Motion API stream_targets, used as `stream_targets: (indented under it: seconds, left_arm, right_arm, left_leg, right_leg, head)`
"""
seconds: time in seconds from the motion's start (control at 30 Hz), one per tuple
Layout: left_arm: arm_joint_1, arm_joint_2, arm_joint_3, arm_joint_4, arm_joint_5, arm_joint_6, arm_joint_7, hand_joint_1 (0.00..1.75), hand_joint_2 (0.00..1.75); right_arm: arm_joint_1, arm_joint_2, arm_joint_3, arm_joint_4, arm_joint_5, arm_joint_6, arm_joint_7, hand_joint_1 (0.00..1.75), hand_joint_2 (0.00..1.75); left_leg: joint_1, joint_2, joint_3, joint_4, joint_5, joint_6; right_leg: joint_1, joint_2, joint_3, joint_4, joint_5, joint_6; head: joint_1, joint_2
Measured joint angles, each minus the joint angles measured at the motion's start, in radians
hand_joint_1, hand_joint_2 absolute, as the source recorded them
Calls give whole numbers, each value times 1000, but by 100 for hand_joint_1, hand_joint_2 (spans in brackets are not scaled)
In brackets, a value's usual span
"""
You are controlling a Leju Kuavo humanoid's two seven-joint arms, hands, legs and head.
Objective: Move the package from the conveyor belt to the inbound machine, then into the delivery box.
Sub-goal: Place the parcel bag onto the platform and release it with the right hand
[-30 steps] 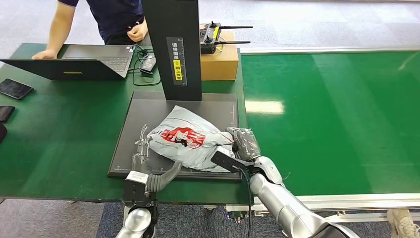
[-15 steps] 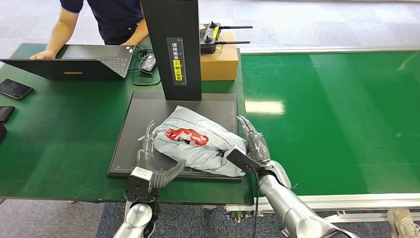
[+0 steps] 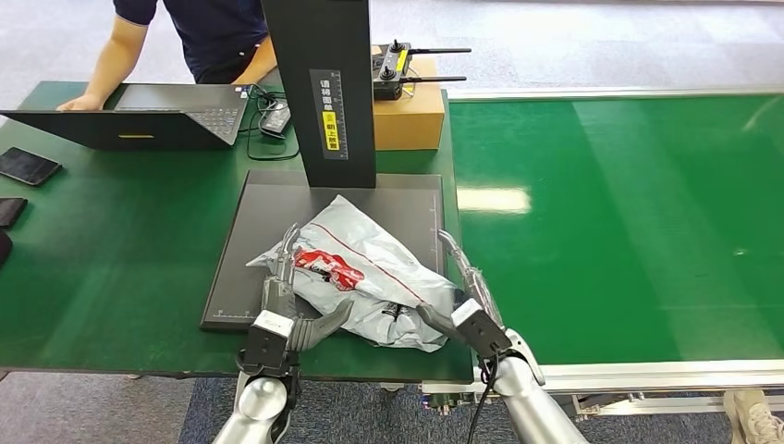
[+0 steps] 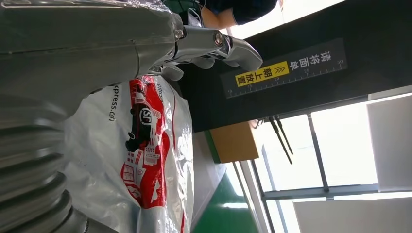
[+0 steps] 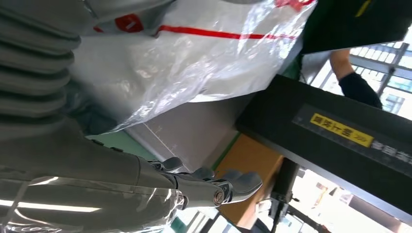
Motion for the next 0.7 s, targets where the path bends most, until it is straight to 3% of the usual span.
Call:
stream_targets:
  seconds: [0.07, 0.2, 0.7]
  left_arm:
    - [6, -4, 10, 0, -10, -7, 0, 0, 175]
    - [15, -11, 30, -2, -25, -21, 0, 0, 175]
    - [22, -19, 66, -22, -113, -34, 4, 0, 175]
  right_arm:
    - [22, 0, -4, -50, 3, 0, 0, 0, 0]
    - [67, 0, -15, -144, 8, -6, 0, 0, 175]
    - [224, 0, -54, -460, -2, 4, 0, 0, 175]
  left_leg:
    - [0, 0, 0, 0, 0, 0]
    - [0, 0, 0, 0, 0, 0]
    - [0, 0, 0, 0, 0, 0]
  right_leg:
    - [0, 0, 0, 0, 0, 0]
    - [0, 0, 0, 0, 0, 0]
    - [0, 0, 0, 0, 0, 0]
  head:
    - [0, 0]
    - [0, 0]
    - [0, 0]
